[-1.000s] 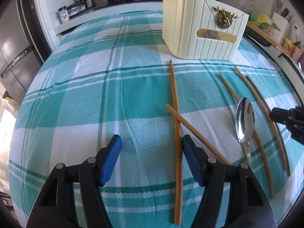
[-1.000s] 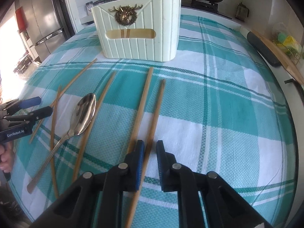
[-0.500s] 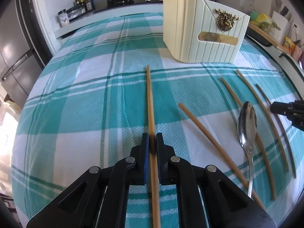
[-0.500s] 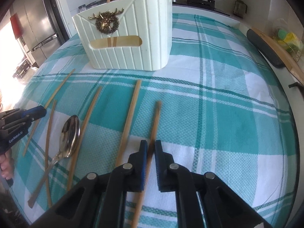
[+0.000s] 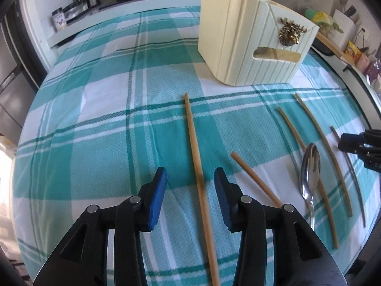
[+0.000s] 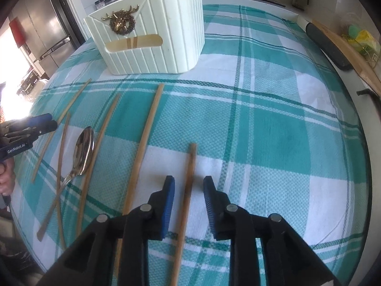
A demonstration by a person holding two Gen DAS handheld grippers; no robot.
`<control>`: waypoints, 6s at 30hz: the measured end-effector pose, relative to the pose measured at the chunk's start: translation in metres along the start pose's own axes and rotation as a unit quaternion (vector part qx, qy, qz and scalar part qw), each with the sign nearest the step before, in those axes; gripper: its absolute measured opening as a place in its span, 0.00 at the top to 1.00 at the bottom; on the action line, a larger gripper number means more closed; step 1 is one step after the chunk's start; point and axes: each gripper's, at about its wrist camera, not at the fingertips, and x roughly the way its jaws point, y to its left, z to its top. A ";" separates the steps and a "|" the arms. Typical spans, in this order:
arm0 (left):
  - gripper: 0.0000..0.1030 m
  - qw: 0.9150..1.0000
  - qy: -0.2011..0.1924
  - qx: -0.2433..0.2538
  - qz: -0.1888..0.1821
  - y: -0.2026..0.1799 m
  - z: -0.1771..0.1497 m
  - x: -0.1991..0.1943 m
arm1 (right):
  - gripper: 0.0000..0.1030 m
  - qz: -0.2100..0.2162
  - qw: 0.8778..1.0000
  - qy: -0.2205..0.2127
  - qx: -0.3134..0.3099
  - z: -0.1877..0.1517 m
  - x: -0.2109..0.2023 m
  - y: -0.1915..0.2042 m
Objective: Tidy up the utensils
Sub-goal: 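Grasp a chopstick with the right gripper while the left grasps another chopstick, then lift both chopsticks and drop them into the cream caddy, then move both open grippers back over the remaining chopsticks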
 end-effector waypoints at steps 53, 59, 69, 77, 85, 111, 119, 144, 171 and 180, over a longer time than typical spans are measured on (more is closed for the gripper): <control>0.76 1.000 -0.011 -0.011 0.006 0.007 0.071 -0.001 | 0.94 0.034 0.946 -0.322 -0.005 0.006 -0.238 0.033; 0.67 0.999 0.039 -0.009 0.025 0.003 0.085 0.044 | 0.94 0.029 0.943 -0.330 -0.002 0.001 -0.250 0.028; 0.98 0.999 -0.027 -0.033 0.006 0.003 0.086 0.002 | 0.94 0.033 0.939 -0.342 0.001 -0.004 -0.259 0.023; 0.98 0.981 -0.185 -0.053 -0.036 0.015 0.074 -0.142 | 0.94 0.041 0.935 -0.352 -0.009 -0.001 -0.264 0.027; 0.98 0.963 -0.255 -0.059 -0.066 0.017 0.077 -0.201 | 0.94 0.037 0.934 -0.355 -0.018 0.017 -0.261 0.036; 0.98 0.950 -0.300 -0.028 -0.079 -0.013 0.186 -0.235 | 0.94 -0.004 0.909 -0.416 -0.029 0.162 -0.271 0.042; 0.98 0.971 -0.216 -0.035 -0.098 -0.020 0.214 -0.162 | 0.94 -0.007 0.946 -0.322 -0.030 0.206 -0.203 0.032; 0.07 0.982 -0.182 0.049 0.010 -0.015 0.106 -0.210 | 0.37 -0.047 0.954 -0.282 -0.089 0.133 -0.239 0.031; 0.07 0.988 -0.130 -0.073 0.046 -0.030 -0.113 -0.124 | 0.35 -0.122 0.976 -0.180 0.020 -0.130 -0.116 0.026; 0.07 0.987 -0.123 -0.081 0.056 -0.033 -0.114 -0.117 | 0.34 -0.116 0.971 -0.204 0.048 -0.129 -0.109 0.027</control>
